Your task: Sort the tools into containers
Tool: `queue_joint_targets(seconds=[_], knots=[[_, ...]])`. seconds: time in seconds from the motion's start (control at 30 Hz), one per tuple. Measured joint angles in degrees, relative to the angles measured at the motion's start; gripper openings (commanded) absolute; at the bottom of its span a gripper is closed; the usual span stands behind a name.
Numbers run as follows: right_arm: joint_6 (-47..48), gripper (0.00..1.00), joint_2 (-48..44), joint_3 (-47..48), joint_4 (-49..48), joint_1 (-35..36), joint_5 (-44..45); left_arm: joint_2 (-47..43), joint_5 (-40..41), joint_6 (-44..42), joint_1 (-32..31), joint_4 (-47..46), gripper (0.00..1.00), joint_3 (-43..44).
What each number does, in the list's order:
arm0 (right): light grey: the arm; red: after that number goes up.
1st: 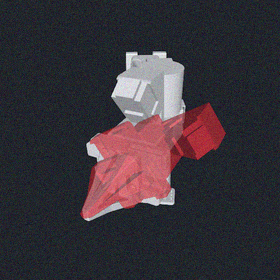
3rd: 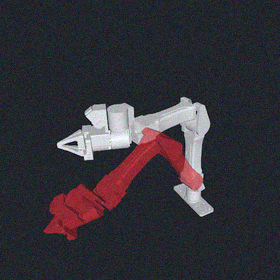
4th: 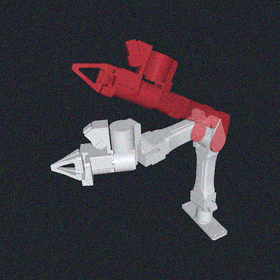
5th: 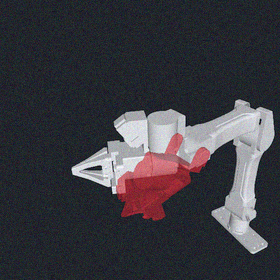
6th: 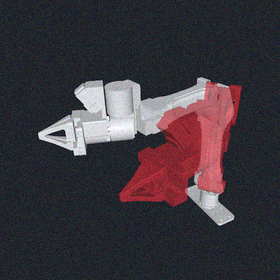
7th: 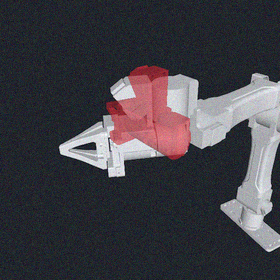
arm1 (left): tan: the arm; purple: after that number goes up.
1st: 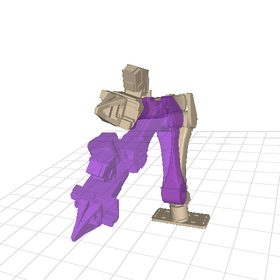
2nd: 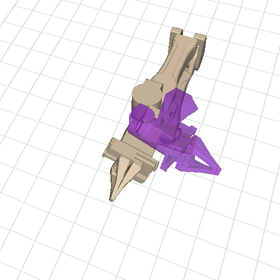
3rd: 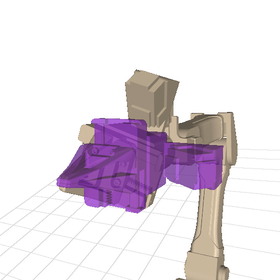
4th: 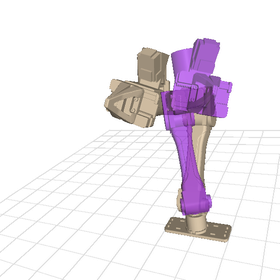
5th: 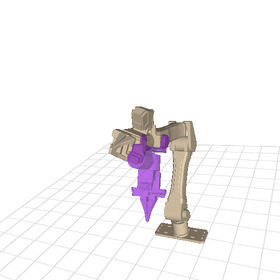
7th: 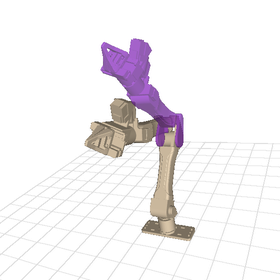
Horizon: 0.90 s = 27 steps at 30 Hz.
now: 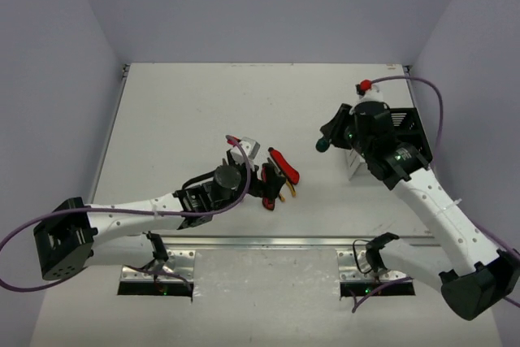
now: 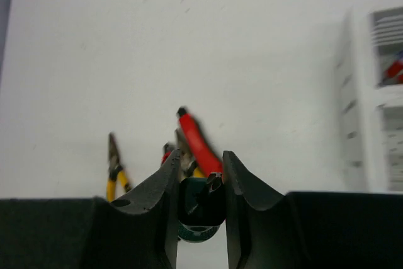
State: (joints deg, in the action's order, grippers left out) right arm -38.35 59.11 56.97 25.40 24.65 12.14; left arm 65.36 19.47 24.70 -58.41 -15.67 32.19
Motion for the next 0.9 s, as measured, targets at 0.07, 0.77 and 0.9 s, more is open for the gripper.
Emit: queue_joint_targets(seconds=[0.07,0.77,0.9], knots=[[2.8,0.00,1.6,3.3,0.9,-4.7,4.6,-2.3,3.8,3.8,0.2,7.7,1.00,1.2],[18.1,0.00,20.2,3.8,-19.2,-31.3,26.6,-15.8,19.7,21.7,3.8,64.1,1.00,18.7],[18.3,0.00,22.7,0.7,-24.7,-31.3,26.0,-17.7,18.4,20.3,3.8,63.8,1.00,18.0]])
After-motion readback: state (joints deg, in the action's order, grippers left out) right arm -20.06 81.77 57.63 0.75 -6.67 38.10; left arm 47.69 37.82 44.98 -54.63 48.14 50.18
